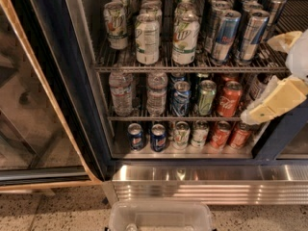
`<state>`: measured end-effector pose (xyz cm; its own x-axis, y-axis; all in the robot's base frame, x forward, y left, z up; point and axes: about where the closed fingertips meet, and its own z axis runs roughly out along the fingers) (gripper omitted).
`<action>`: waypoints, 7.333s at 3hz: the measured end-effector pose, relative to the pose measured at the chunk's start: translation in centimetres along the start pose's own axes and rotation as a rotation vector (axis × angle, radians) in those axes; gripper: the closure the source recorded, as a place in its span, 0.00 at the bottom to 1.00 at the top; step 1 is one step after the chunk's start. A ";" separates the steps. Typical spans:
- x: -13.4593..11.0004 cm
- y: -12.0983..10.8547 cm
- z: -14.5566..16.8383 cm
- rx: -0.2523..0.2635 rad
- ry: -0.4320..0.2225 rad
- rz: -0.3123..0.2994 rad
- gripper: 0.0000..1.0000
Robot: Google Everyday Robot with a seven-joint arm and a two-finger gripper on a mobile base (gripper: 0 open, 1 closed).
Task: Pick 7up can from top shelf of fridge
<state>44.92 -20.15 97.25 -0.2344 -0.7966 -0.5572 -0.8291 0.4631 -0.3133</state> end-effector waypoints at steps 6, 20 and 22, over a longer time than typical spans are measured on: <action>-7.0 -3.8 4.8 0.150 -0.416 0.134 0.30; -12.4 -6.2 9.9 0.444 -0.626 0.234 0.19; -13.4 -6.6 12.7 0.427 -0.638 0.241 0.27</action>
Offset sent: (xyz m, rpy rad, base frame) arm 0.0095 0.0019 0.0180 0.0930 -0.0753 -0.0419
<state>59.97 -7.57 97.00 0.0598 -0.3399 -0.9386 -0.4965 0.8055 -0.3233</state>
